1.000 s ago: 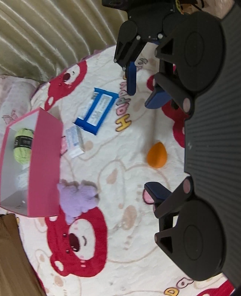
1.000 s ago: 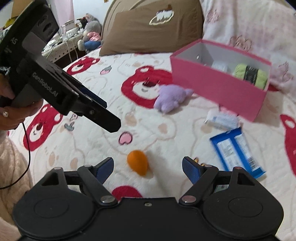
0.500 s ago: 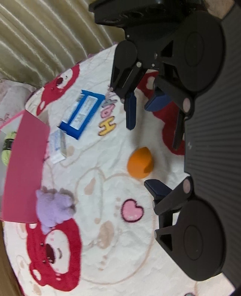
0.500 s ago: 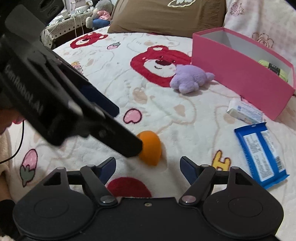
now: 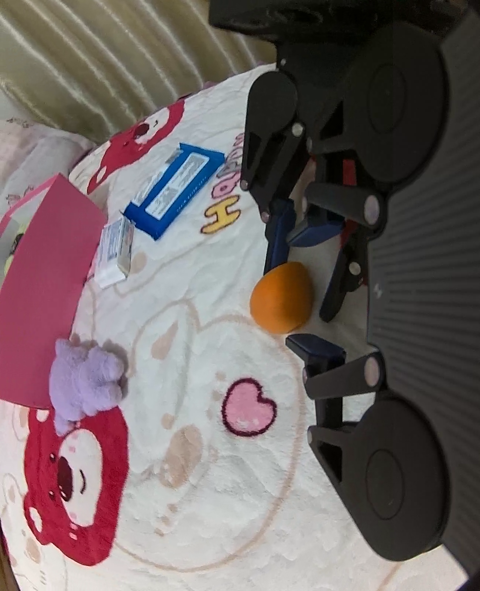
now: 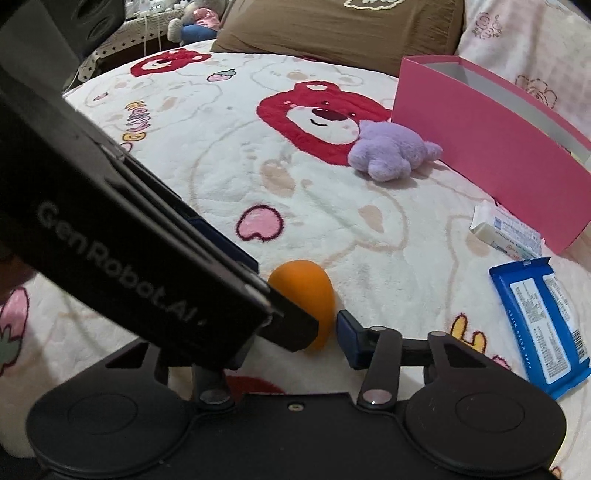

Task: Organize objects
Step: 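Move the left tool to the orange sponge and close on it, then lift the orange sponge with the left tool over the pink box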

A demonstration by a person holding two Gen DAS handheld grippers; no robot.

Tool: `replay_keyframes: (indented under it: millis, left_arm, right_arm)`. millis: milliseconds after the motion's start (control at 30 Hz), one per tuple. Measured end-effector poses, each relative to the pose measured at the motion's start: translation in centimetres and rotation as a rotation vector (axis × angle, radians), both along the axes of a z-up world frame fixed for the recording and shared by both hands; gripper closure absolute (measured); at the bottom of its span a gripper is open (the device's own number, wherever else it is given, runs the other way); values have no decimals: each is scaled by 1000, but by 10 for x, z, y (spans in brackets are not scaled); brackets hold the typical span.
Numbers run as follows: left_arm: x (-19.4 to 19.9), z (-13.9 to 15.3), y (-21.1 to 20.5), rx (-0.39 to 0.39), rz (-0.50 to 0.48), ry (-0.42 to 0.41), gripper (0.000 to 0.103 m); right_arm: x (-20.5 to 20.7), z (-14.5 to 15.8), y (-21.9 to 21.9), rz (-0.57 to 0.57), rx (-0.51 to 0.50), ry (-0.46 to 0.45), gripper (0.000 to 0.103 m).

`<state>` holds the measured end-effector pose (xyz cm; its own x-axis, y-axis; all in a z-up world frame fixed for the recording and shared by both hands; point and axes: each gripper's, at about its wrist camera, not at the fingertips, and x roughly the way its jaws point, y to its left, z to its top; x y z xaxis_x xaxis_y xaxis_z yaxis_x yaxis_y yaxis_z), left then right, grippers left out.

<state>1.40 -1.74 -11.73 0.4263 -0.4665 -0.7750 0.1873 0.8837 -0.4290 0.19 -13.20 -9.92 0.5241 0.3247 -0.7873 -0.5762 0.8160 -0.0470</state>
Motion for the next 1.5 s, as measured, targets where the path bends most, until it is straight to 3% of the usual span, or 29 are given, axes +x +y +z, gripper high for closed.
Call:
replay_keyframes:
  millis: [200, 467, 700, 1033, 1500]
  left_arm:
    - [4, -12, 4, -24, 41, 22, 67]
    - [6, -14, 4, -48, 65, 9, 69]
    - [6, -5, 2, -45, 53, 3, 70]
    - [10, 10, -12, -22, 38, 64, 70]
    - [17, 51, -12, -64, 62, 65, 70]
  right_arm:
    - [4, -3, -1, -46, 29, 12, 61]
    - [10, -9, -5, -92, 66, 29, 62]
    - [7, -2, -8, -127, 90, 25, 64]
    - [6, 9, -12, -164, 76, 69, 64]
    - [12, 44, -27, -191, 128, 74, 64]
